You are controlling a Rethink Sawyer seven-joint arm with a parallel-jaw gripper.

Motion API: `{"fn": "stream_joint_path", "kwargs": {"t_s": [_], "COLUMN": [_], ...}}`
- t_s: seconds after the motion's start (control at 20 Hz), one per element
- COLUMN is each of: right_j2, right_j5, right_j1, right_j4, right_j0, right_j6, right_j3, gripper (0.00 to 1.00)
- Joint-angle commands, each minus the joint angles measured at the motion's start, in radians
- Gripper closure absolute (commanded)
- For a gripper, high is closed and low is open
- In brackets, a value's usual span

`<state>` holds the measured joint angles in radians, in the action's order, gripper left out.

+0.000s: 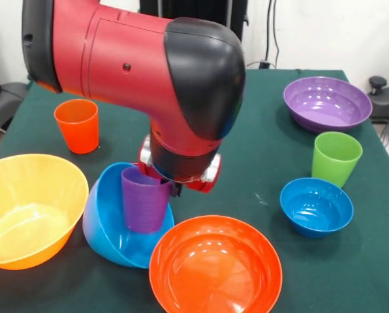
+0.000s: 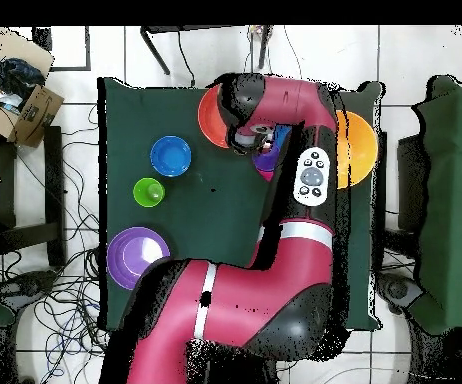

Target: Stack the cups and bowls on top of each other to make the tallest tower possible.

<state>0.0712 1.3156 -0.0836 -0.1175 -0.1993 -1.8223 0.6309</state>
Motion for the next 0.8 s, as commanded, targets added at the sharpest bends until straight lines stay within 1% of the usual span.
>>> {"fn": "stream_joint_path", "kwargs": {"t_s": [0.05, 0.2, 0.3, 0.5, 0.55, 0.65, 0.75, 0.8], "right_j2": [-0.046, -0.054, -0.050, -0.032, -0.024, -0.022, -0.013, -0.008], "right_j5": [0.046, 0.038, 0.065, 0.065, 0.054, 0.017, -0.018, -0.025], "right_j1": [-0.046, -0.067, -0.081, -0.082, -0.101, -0.115, -0.157, -0.165], "right_j4": [0.016, 0.038, 0.053, 0.052, 0.050, 0.050, 0.044, 0.041], "right_j0": [0.035, 0.035, 0.039, 0.047, 0.050, 0.041, 0.035, 0.034], "right_j6": [-0.070, -0.080, -0.091, -0.103, -0.098, -0.081, -0.058, -0.059], "right_j3": [0.065, 0.093, 0.099, 0.114, 0.144, 0.178, 0.241, 0.252], "gripper": [1.00, 1.00, 1.00, 1.00, 1.00, 1.00, 1.00, 1.00]}}
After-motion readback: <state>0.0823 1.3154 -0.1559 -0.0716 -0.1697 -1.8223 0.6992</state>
